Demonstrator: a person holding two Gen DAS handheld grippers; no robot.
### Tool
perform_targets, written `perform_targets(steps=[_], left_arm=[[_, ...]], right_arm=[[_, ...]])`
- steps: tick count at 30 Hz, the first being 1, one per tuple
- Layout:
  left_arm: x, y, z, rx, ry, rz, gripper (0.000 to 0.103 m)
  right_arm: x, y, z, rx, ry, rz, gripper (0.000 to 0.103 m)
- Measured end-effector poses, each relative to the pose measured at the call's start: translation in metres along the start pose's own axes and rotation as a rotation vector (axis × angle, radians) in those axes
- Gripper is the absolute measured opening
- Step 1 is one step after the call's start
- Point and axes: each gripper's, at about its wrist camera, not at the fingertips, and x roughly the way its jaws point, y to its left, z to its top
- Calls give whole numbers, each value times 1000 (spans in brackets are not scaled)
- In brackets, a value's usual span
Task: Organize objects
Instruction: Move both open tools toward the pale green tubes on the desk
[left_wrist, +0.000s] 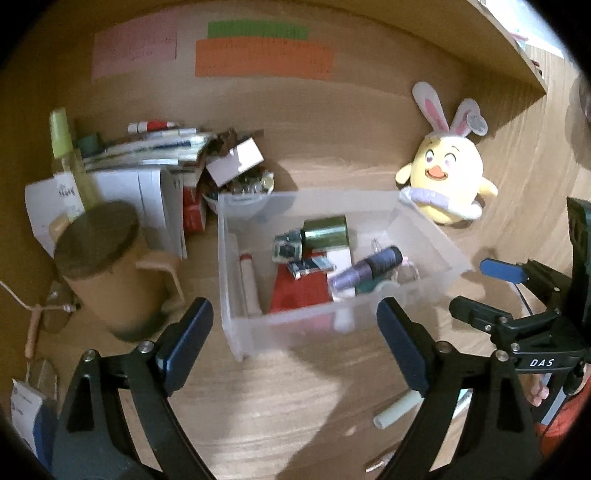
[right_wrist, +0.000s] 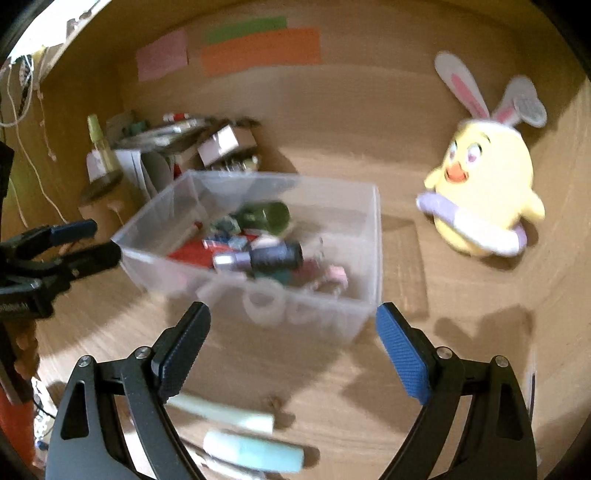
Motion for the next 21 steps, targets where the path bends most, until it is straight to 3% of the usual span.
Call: perform_targets(steps=[6, 12, 17, 21], left_arm=[[9, -9, -21, 21, 60, -19, 91], [13, -22, -40, 53, 103, -53, 91], [18, -39, -52, 109, 149, -90, 91], [31, -56, -59, 162, 209, -128, 91]], right_arm=[[11, -9, -31, 19, 80, 2, 86], [28, -8, -42, 8, 188, 96, 51], [35, -3, -44, -30, 226, 117, 39], [37, 0, -43, -77, 229, 93, 20]])
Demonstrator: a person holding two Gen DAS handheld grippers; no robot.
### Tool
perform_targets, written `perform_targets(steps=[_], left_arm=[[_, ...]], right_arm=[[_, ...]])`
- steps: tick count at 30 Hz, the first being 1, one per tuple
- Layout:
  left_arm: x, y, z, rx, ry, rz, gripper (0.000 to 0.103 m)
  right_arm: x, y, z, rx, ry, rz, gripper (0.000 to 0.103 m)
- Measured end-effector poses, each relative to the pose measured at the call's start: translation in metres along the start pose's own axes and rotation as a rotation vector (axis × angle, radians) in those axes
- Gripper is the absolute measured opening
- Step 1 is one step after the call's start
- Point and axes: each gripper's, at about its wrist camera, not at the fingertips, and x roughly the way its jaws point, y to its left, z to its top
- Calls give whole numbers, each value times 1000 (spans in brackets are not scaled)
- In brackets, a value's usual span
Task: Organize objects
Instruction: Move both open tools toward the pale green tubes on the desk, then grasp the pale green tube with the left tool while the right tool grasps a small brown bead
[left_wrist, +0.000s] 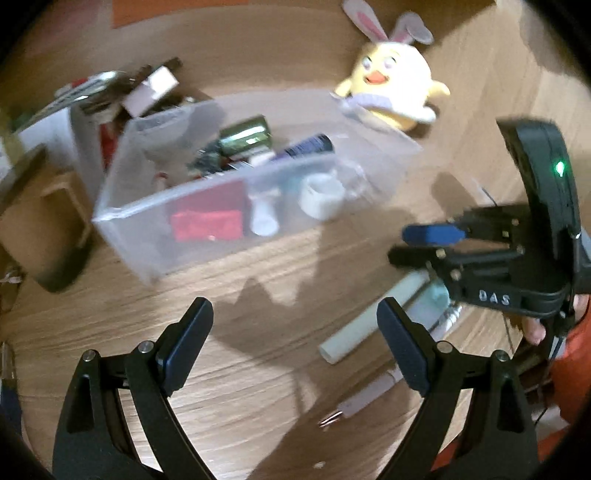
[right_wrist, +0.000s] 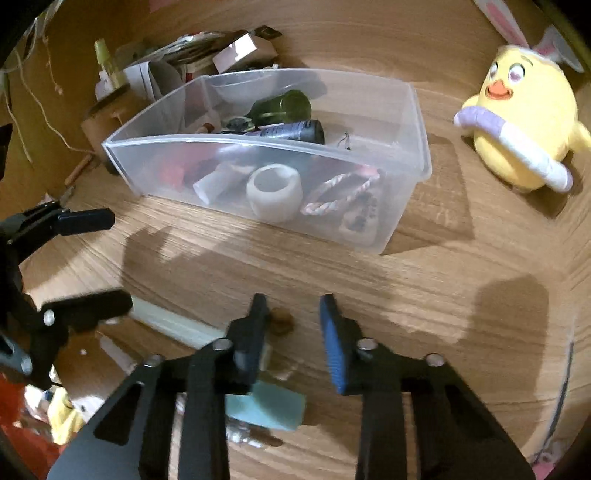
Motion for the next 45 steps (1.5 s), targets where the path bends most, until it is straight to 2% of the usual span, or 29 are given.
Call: perform_targets(steps=[3, 7, 11, 15, 17, 20, 24, 26, 27, 28, 31, 32, 36, 40, 42, 44, 45], left_arm=[[9, -8, 0, 30, 31, -22, 91], [18, -18, 1, 82, 50, -19, 89], [28, -21, 0, 102, 83, -34, 67], [27, -20, 1, 106, 67, -13, 52], [27, -19, 1, 106, 64, -7, 39], [26, -16, 1, 101, 69, -12, 31], [21, -12, -2, 100, 78, -27, 29], [16, -12, 0, 108, 69, -26, 30], [13, -13, 1, 114, 62, -28, 30], [9, -14, 2, 124, 55, -30, 34], [6, -19, 9, 156, 30, -23, 54], [8, -21, 11, 166, 30, -26, 58], [25, -34, 23, 216, 64, -43, 58], [48, -44, 31, 245, 113, -44, 56], [54, -43, 33, 230, 125, -67, 48], [54, -41, 35, 213, 123, -68, 34], [54, -40, 35, 203, 118, -58, 30]], right_arm=[[-1, -3, -2, 0, -5, -3, 12], [-3, -8, -7, 21, -23, -18, 12], [-7, -15, -10, 53, -39, -17, 12], [-12, -19, -11, 75, -61, -17, 12], [-13, -19, -11, 76, -67, -29, 12], [-13, -18, -12, 72, -71, -42, 12], [-15, -17, -14, 67, -57, -53, 13], [-16, -17, -16, 62, -53, -62, 21], [-18, -17, -17, 59, -57, -66, 29], [-19, -17, -18, 56, -63, -73, 35], [-22, -15, -21, 51, -70, -82, 36], [-22, -15, -22, 52, -68, -80, 36], [-22, -18, -29, 69, -61, -86, 36], [-20, -21, -30, 90, -64, -79, 36], [-18, -20, -27, 85, -71, -87, 35], [-16, -19, -24, 79, -74, -89, 29], [-14, -19, -22, 79, -73, -89, 21]])
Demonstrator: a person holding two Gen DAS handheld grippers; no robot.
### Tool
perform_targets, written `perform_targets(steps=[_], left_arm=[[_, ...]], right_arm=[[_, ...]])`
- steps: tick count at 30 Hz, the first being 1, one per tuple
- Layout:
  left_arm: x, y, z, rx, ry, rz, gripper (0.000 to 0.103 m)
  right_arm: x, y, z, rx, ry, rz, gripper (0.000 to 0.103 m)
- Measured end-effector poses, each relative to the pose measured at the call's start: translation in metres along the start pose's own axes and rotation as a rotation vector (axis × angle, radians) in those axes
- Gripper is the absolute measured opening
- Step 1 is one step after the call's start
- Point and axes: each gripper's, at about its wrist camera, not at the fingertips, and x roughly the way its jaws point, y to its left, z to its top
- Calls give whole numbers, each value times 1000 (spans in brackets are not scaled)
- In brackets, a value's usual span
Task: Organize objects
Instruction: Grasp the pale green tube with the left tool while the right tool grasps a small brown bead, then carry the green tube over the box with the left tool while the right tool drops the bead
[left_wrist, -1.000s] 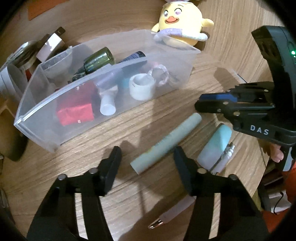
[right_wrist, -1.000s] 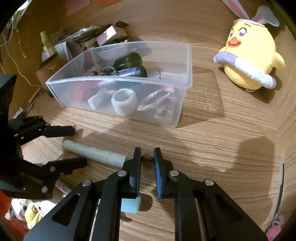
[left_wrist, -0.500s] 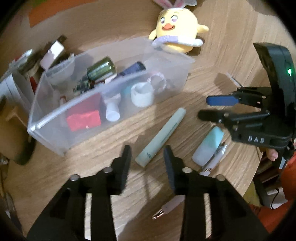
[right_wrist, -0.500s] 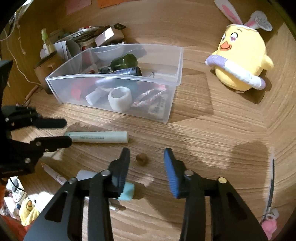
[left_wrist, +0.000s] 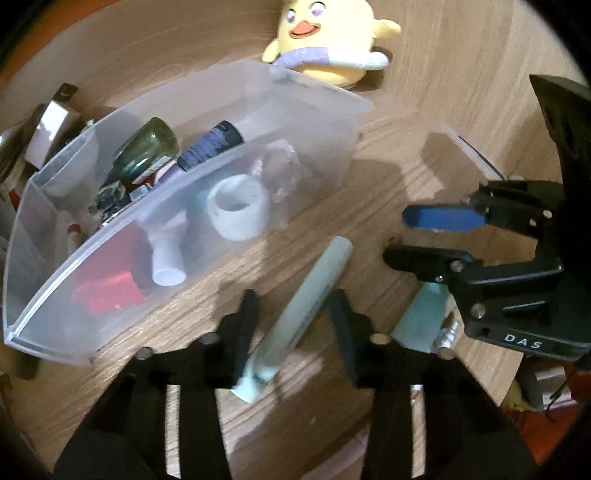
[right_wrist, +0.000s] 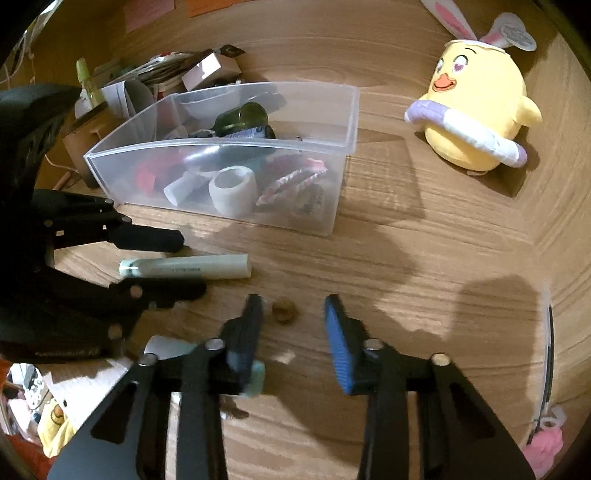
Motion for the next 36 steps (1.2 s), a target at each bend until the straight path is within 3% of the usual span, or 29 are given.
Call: perform_targets(steps=[1, 3, 14, 36], left_arm=[[0, 2, 0, -8, -1, 6, 24], [-3, 4, -2, -24, -5, 4, 15], [-22, 3, -15, -55, -58, 11, 15], [-118, 17, -23, -131, -298, 53, 15]], right_arm=[[1, 0, 1, 3, -1, 0, 14], [2, -1, 2, 10, -8, 2, 12], [-16, -4, 9, 62, -89, 42, 12], [-56, 26, 40, 41, -241, 114, 12]])
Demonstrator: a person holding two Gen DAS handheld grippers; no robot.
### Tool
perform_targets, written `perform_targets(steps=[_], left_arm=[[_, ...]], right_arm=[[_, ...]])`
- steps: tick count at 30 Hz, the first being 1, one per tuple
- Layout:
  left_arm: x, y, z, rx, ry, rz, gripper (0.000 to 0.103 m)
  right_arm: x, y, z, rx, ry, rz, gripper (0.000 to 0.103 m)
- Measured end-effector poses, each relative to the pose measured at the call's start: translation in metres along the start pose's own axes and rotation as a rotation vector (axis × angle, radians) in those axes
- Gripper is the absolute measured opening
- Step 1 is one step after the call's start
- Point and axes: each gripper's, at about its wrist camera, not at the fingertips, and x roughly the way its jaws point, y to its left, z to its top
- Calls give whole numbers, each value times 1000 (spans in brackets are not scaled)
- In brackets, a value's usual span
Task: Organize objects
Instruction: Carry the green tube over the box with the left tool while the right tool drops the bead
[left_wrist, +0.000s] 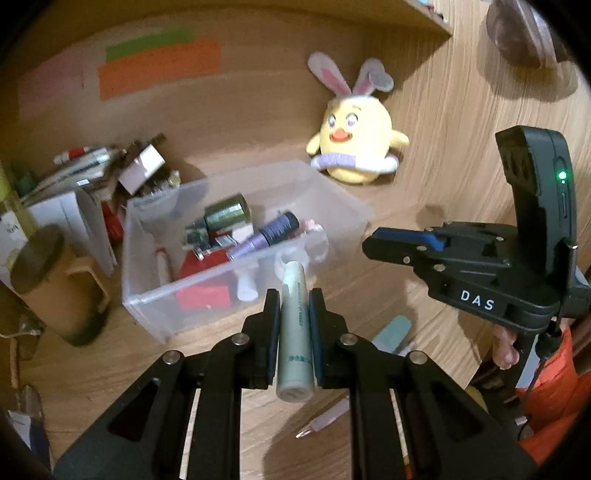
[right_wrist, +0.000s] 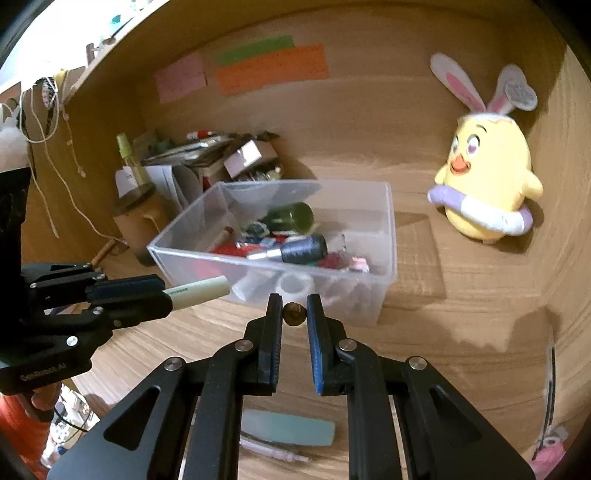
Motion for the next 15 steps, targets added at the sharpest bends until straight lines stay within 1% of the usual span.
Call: perform_targets(steps=[7, 11, 15], left_arm=[[-13, 15, 13, -38, -63, 34, 15], [-15, 27, 22, -64, -89, 59, 15], [-11, 41, 28, -94, -99, 74, 15]], right_arm=[[-3, 10, 22, -28, -51, 5, 12], [-2, 12, 33, -41, -75, -5, 12], [0, 10, 44, -48, -97, -24, 12]])
